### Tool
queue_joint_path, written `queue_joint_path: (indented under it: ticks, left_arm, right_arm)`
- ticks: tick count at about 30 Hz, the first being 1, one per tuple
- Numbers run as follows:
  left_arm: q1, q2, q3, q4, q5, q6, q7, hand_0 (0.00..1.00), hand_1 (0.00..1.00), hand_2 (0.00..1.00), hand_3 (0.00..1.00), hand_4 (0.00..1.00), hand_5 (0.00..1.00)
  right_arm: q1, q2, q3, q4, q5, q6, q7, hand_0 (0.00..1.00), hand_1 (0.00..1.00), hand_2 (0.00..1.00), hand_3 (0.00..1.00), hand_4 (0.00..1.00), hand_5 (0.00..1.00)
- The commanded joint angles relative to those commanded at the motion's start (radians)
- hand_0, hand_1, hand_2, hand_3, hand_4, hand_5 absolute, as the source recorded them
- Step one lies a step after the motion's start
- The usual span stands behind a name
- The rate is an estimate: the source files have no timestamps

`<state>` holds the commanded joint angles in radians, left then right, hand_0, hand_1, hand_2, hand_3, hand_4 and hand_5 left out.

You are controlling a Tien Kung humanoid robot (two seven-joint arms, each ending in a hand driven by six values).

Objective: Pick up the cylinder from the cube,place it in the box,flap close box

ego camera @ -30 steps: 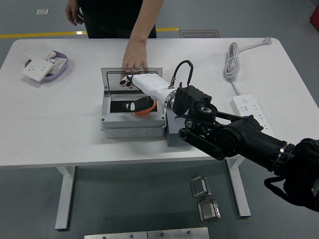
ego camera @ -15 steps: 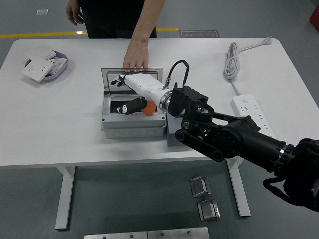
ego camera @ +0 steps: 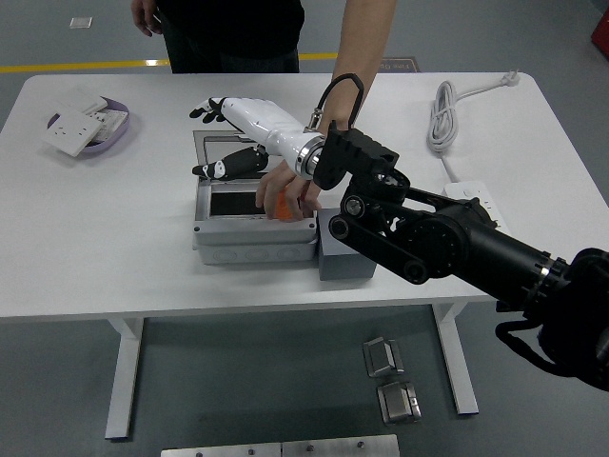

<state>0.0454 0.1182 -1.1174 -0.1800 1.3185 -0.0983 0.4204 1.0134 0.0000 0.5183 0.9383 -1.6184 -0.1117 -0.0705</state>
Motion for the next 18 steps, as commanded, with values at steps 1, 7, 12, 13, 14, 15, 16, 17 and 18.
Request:
queue_joint_path:
  ticks: [1, 7, 12, 13, 14, 15, 16, 17, 18]
  left_arm:
    - [-0.001, 0.000, 0.001, 0.000, -0.001, 0.000, 0.000, 0.608, 0.648, 0.563, 0.557, 0.653, 0.285]
    - [-0.004, 0.001, 0.012, 0.000, -0.008, -0.001, -0.001, 0.608, 0.648, 0.562, 0.557, 0.652, 0.284]
    - [-0.008, 0.003, 0.016, 0.000, -0.011, -0.002, -0.002, 0.608, 0.648, 0.562, 0.557, 0.652, 0.285]
    - [-0.009, 0.003, 0.018, 0.000, -0.012, -0.002, -0.003, 0.608, 0.648, 0.562, 0.557, 0.652, 0.285]
    - [-0.009, 0.003, 0.020, 0.000, -0.014, -0.002, -0.003, 0.608, 0.648, 0.562, 0.557, 0.651, 0.284]
    - [-0.010, 0.003, 0.022, 0.000, -0.016, -0.002, -0.004, 0.608, 0.648, 0.562, 0.557, 0.651, 0.284]
    - [-0.010, 0.003, 0.025, 0.000, -0.018, -0.002, -0.004, 0.608, 0.648, 0.562, 0.557, 0.651, 0.284]
    - [-0.010, 0.002, 0.027, 0.000, -0.021, -0.002, -0.005, 0.608, 0.648, 0.562, 0.557, 0.651, 0.284]
    - [-0.009, 0.002, 0.030, 0.000, -0.023, -0.002, -0.005, 0.608, 0.648, 0.562, 0.557, 0.651, 0.284]
  right_arm:
    - [0.006, 0.000, -0.002, -0.017, 0.009, 0.000, 0.003, 0.884, 0.786, 0.784, 0.830, 0.865, 0.401]
    - [0.034, 0.000, -0.017, -0.121, 0.059, 0.001, 0.017, 0.880, 0.783, 0.780, 0.826, 0.865, 0.404]
    - [0.052, 0.000, -0.031, -0.216, 0.101, 0.000, 0.030, 0.876, 0.781, 0.778, 0.823, 0.863, 0.411]
    - [0.053, 0.000, -0.035, -0.231, 0.108, 0.000, 0.032, 0.876, 0.781, 0.778, 0.823, 0.863, 0.411]
    - [0.054, 0.000, -0.040, -0.244, 0.116, -0.001, 0.033, 0.876, 0.780, 0.775, 0.821, 0.861, 0.414]
    - [0.054, 0.000, -0.045, -0.255, 0.123, -0.001, 0.034, 0.876, 0.780, 0.775, 0.821, 0.861, 0.414]
    - [0.052, 0.000, -0.050, -0.261, 0.128, -0.001, 0.035, 0.876, 0.780, 0.775, 0.821, 0.861, 0.414]
    - [0.050, 0.000, -0.056, -0.266, 0.132, -0.001, 0.035, 0.876, 0.780, 0.775, 0.821, 0.861, 0.414]
    - [0.048, 0.000, -0.061, -0.268, 0.135, -0.001, 0.035, 0.876, 0.780, 0.775, 0.821, 0.861, 0.414]
